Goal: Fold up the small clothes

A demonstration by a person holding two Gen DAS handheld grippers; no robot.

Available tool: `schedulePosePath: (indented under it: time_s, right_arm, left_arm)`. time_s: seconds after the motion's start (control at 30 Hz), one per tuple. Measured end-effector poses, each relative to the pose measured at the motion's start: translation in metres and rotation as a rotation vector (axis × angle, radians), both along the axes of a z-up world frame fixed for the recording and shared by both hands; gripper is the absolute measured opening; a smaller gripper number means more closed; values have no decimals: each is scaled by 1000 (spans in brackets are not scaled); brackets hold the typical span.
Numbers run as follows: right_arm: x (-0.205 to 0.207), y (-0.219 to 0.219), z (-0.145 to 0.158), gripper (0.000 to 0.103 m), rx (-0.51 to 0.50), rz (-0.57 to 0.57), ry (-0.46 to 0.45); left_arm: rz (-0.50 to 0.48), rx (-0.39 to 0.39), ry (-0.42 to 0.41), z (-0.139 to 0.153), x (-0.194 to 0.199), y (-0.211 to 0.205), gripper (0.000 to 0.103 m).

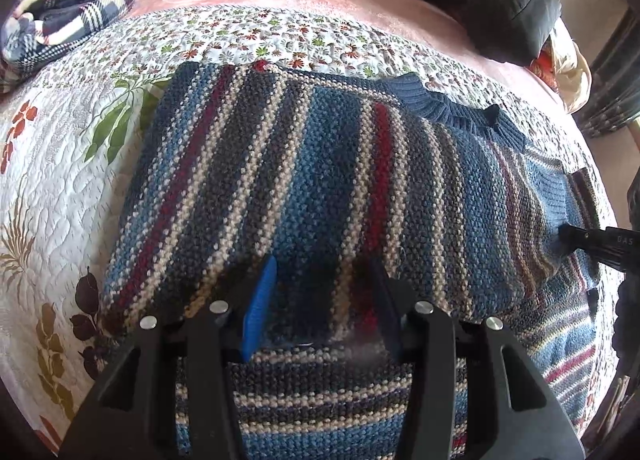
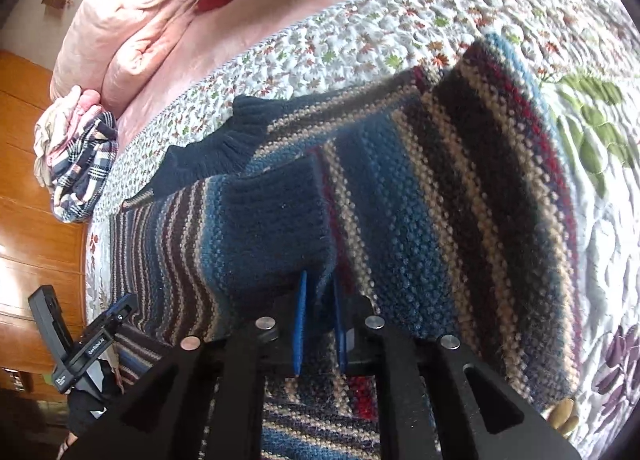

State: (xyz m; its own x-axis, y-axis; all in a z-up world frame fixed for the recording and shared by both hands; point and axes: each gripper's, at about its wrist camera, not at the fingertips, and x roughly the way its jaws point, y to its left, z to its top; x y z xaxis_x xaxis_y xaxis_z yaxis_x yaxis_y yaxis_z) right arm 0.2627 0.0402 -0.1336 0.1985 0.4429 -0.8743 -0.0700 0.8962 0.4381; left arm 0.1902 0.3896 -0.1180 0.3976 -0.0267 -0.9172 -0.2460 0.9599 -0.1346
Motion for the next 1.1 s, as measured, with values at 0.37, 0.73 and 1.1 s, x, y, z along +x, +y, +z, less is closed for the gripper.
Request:
schedulePosePath:
  time_s: [0.37,0.73,1.1]
  right_arm:
    - [-162,-59,57,42,-46,53,-141]
    - [-301,-110,63,46,-116,8,-69]
    - [-366,-106,34,46,-108,1,28]
  left_arm:
    - [-54,65,2,38,-133,-36,56]
    - [1,96,141,40,-287,-18,70]
    - [95,0,196,24,-343,3,75]
